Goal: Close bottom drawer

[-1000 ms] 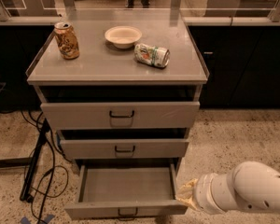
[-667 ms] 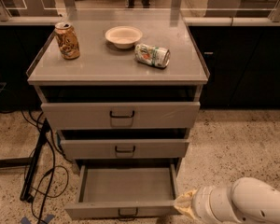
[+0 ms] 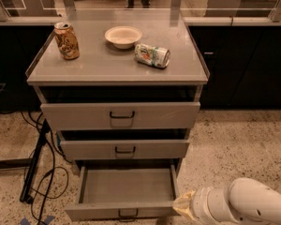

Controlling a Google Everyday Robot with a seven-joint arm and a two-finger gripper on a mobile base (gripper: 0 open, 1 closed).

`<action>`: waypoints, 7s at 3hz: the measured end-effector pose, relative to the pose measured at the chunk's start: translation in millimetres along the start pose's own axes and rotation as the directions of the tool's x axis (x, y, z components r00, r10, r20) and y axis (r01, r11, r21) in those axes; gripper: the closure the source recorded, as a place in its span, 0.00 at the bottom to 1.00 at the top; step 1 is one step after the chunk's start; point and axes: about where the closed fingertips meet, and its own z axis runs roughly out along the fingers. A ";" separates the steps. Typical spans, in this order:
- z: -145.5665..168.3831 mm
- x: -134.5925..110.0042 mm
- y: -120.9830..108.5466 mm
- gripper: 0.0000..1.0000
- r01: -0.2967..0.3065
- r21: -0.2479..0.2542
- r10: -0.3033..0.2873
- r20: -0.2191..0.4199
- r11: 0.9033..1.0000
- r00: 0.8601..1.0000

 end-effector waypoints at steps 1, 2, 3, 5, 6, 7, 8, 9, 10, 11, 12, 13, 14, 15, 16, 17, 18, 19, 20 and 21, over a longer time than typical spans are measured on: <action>38.5 23.6 -8.4 1.00 -0.089 -0.023 0.089 -0.020 0.996 0.996; 88.0 61.3 -16.0 1.00 -0.168 -0.023 0.168 -0.012 0.986 0.986; 129.7 93.9 -24.9 1.00 -0.203 -0.016 0.204 0.038 0.979 0.978; 198.7 128.5 -29.1 1.00 -0.185 -0.050 0.189 0.107 0.982 0.976; 224.7 116.6 -36.0 1.00 -0.108 -0.055 0.114 0.131 0.993 0.985; 224.9 116.7 -35.9 1.00 -0.108 -0.055 0.114 0.131 0.993 0.985; 237.1 122.2 -34.2 1.00 -0.123 -0.070 0.130 0.117 0.990 0.985; 256.7 136.5 -35.4 1.00 -0.160 -0.075 0.166 0.092 0.984 0.982; 269.7 144.6 -36.8 1.00 -0.175 -0.072 0.181 0.083 0.982 0.980; 291.6 154.7 -39.9 1.00 -0.186 -0.071 0.191 0.081 0.980 0.978; 319.0 165.9 -51.1 0.98 -0.196 -0.066 0.201 0.081 0.978 0.976; 319.1 165.9 -51.1 0.77 -0.196 -0.066 0.201 0.081 0.978 0.976; 319.2 166.0 -50.9 0.53 -0.197 -0.067 0.202 0.081 0.978 0.976; 320.9 166.8 -48.2 0.30 -0.203 -0.073 0.208 0.079 0.977 0.975; 335.4 146.9 -67.9 0.06 -0.162 -0.055 0.166 0.074 0.985 0.983; 336.4 145.5 -68.1 0.00 -0.158 -0.054 0.162 0.074 0.986 0.984; 346.4 126.1 -86.4 0.12 -0.126 -0.047 0.129 0.072 0.991 0.989; 373.8 71.8 -147.0 0.43 -0.025 -0.003 0.025 0.062 1.000 0.998; 383.5 47.4 -187.6 0.57 0.018 0.060 -0.021 0.057 0.998 0.998; 384.2 44.8 -190.1 0.37 0.020 0.064 -0.024 0.059 0.998 0.998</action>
Offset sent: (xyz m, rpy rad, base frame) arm 0.0190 -0.0115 -0.2088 0.0894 0.1497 -0.2366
